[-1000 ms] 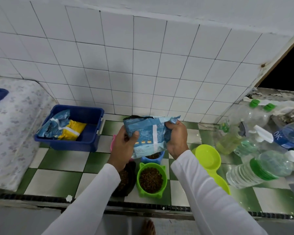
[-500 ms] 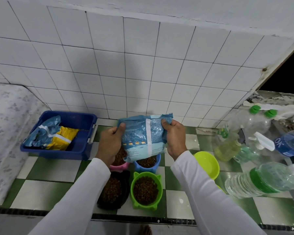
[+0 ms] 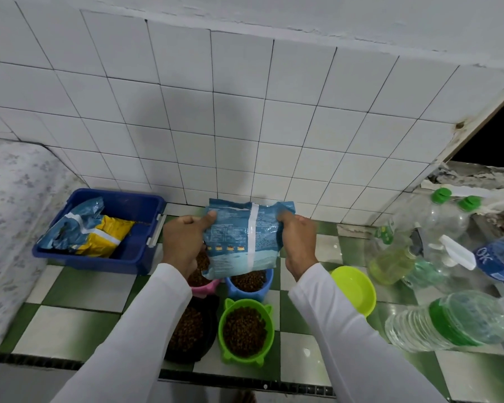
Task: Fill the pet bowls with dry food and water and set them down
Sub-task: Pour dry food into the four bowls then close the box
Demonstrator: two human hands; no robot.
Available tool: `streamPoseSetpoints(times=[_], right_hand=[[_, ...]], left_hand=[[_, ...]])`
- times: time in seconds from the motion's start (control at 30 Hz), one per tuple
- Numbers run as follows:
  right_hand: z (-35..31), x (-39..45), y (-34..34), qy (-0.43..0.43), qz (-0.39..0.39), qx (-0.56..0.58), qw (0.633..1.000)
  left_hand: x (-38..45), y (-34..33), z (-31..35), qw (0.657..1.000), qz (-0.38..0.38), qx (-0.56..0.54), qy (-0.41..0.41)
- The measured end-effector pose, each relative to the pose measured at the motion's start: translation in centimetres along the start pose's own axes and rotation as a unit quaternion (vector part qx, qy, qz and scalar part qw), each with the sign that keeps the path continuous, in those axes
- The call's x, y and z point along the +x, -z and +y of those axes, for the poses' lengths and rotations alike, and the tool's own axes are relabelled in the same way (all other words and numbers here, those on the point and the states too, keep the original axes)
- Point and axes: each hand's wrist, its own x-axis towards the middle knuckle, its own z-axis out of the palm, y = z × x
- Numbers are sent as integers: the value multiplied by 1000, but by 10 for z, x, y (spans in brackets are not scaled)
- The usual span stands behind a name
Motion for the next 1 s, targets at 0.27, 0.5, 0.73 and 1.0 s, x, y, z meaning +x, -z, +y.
streamPoseSetpoints(times=[0.27, 0.5, 0.73, 1.0], right_hand=[[-1, -5, -11, -15, -1, -26, 1000], [5, -10, -43, -31, -30, 3, 999], [13, -28, -102, -63, -57, 67, 994], [23, -49, -177, -103, -82, 135, 982]], left_hand=[[7, 11, 16, 998, 15, 50, -24], [32, 38, 25, 1000, 17, -4, 21], [75, 88, 45, 1000, 15, -5, 8], [132, 147, 58, 999, -12, -36, 9]])
